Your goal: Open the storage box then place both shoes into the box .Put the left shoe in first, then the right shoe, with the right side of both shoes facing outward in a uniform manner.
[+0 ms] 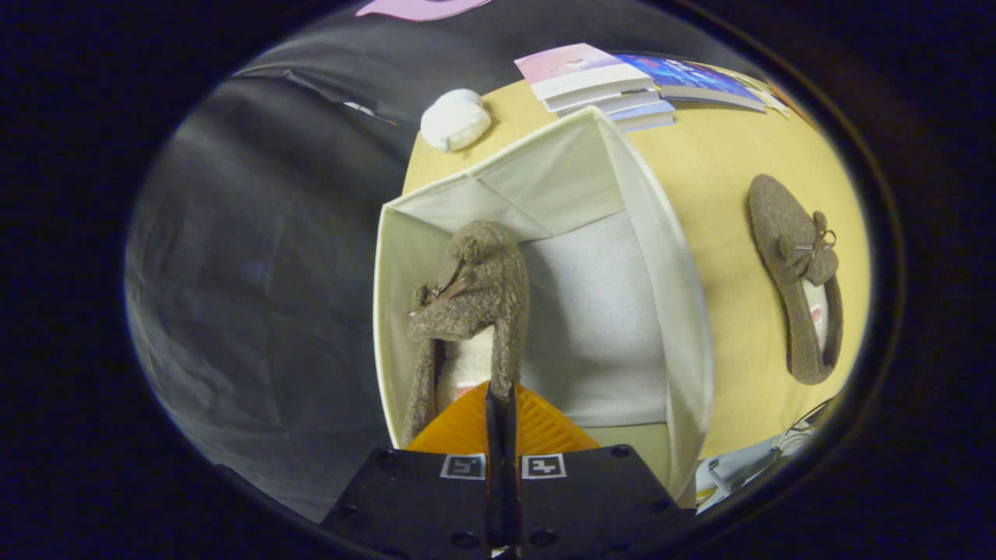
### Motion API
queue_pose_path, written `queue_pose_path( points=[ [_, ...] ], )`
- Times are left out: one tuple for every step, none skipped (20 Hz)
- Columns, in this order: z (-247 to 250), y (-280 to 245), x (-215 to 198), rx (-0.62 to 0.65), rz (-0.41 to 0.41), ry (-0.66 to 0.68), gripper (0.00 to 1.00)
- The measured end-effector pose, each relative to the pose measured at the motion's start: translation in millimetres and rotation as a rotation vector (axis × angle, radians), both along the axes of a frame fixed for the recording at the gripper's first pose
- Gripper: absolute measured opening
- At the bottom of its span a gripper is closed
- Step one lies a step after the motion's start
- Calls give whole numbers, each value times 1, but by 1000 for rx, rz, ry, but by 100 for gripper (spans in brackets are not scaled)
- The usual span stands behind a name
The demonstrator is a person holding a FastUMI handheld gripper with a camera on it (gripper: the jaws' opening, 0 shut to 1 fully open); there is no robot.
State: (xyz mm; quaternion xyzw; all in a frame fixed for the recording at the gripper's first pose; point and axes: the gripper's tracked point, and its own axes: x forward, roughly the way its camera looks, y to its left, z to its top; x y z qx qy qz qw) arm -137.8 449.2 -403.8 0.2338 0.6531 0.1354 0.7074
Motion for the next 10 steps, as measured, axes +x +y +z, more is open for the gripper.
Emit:
queue_pose_path(
  points=[
    [-7, 3, 0, -19, -1, 7, 3],
    [-17, 5, 0, -38, 1, 11, 3],
    [-24, 7, 0, -58, 5, 16, 3],
    [-31, 8, -2, -77, 12, 21, 3],
    [-38, 10, -4, -91, 18, 29, 3],
    [-44, 10, -7, -110, 24, 38, 3],
    [-45, 9, -5, -130, 25, 29, 3],
    [-46, 11, -4, -140, 34, 20, 4],
    [-48, 10, -4, -153, 42, 21, 3],
    [-48, 10, -5, -161, 43, 26, 4]
  ],
)
